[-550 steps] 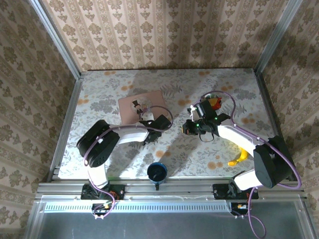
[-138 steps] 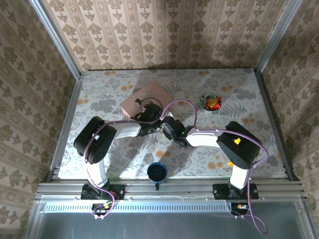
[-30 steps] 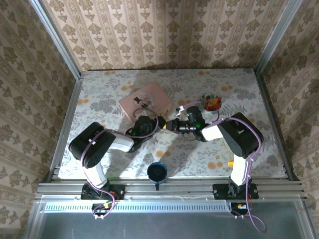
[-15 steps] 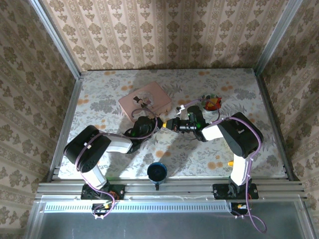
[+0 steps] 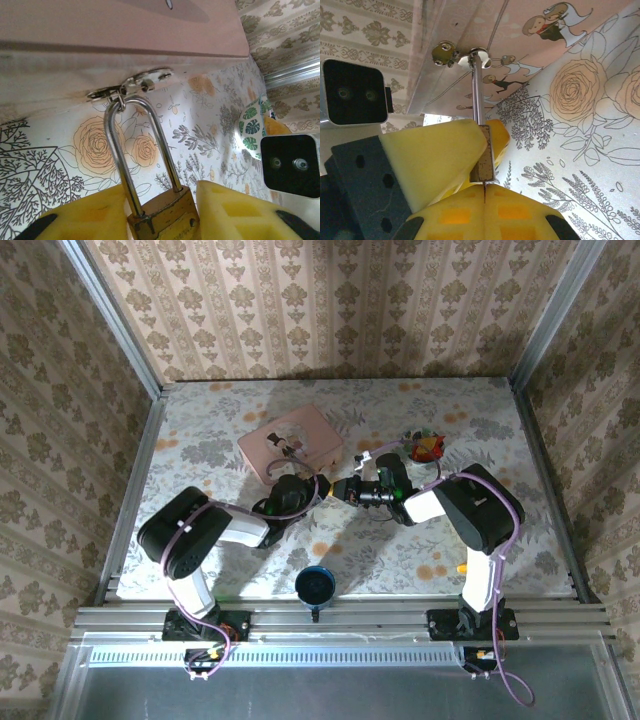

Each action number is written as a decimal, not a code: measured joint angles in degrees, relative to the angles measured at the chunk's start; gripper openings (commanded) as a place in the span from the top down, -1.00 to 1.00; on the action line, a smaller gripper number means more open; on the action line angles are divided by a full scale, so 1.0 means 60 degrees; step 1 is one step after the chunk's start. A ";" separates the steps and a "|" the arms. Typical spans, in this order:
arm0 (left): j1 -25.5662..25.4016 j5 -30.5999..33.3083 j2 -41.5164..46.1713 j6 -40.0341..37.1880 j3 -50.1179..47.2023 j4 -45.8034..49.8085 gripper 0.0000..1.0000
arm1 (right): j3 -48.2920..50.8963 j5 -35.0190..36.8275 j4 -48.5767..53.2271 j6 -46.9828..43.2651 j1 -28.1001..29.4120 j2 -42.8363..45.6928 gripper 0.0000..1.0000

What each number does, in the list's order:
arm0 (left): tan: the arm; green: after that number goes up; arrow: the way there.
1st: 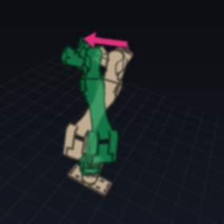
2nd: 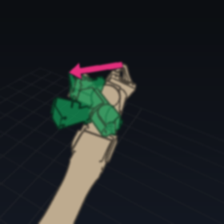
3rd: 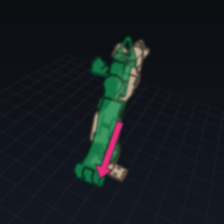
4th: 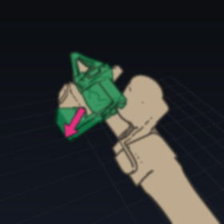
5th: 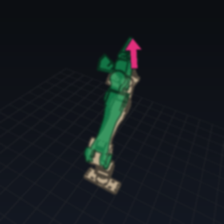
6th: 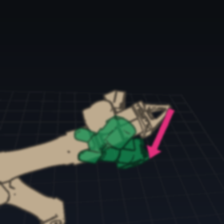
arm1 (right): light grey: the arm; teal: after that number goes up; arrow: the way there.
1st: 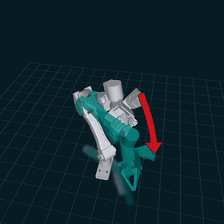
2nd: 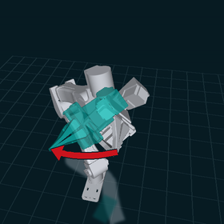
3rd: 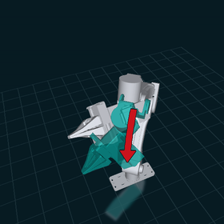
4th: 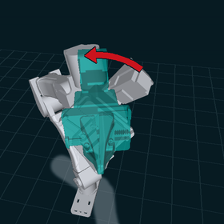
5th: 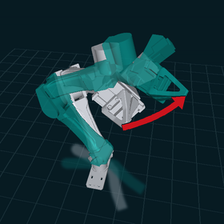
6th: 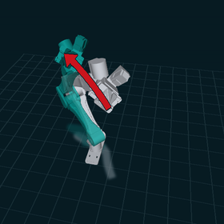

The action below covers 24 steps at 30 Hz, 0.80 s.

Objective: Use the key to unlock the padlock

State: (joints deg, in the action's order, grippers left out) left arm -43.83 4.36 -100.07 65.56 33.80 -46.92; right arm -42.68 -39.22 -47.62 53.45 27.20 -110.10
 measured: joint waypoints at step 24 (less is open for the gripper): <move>0.0073 -0.0007 0.0652 0.0233 0.0583 0.2186 1.00 | -0.0557 0.2331 0.4575 -0.2940 0.0386 0.2415 0.16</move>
State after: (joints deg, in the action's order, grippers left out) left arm -43.40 4.32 -96.16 66.96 37.30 -33.80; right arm -46.02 -25.23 -20.16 35.81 29.52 -95.61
